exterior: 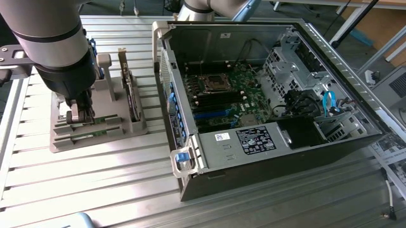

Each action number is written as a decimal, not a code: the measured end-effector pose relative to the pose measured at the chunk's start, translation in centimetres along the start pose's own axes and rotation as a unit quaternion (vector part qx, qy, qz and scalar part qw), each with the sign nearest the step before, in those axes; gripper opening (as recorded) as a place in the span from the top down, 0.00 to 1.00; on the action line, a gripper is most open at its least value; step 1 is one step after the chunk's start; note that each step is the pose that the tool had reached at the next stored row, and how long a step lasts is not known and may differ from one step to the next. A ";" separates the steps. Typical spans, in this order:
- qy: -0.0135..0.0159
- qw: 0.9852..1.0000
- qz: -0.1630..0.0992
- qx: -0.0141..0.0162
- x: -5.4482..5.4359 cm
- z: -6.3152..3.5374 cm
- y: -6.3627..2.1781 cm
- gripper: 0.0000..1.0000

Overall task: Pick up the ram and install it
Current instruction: 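Pick up the ram and move it above insertion slot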

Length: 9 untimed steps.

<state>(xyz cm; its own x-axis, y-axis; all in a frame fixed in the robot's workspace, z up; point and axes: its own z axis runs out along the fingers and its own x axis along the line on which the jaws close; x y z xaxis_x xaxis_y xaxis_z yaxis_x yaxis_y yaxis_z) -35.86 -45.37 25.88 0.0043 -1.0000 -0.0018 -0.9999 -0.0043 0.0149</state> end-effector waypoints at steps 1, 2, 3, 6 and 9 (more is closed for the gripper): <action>0.000 1.000 0.000 0.000 0.0 0.00 0.00 0.76; 0.000 1.000 0.000 0.000 0.0 0.00 0.00 0.76; 0.000 1.000 0.000 0.000 0.0 0.00 0.00 0.76; 0.000 1.000 0.000 0.000 0.0 0.16 0.00 0.76; 0.000 1.000 0.000 0.000 0.0 0.52 -0.01 0.76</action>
<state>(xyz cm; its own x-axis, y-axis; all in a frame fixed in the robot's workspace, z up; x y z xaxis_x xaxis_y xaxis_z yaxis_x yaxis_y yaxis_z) -35.86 -45.39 25.36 0.0043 -1.0000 -0.0018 -0.9999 -0.0043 0.0149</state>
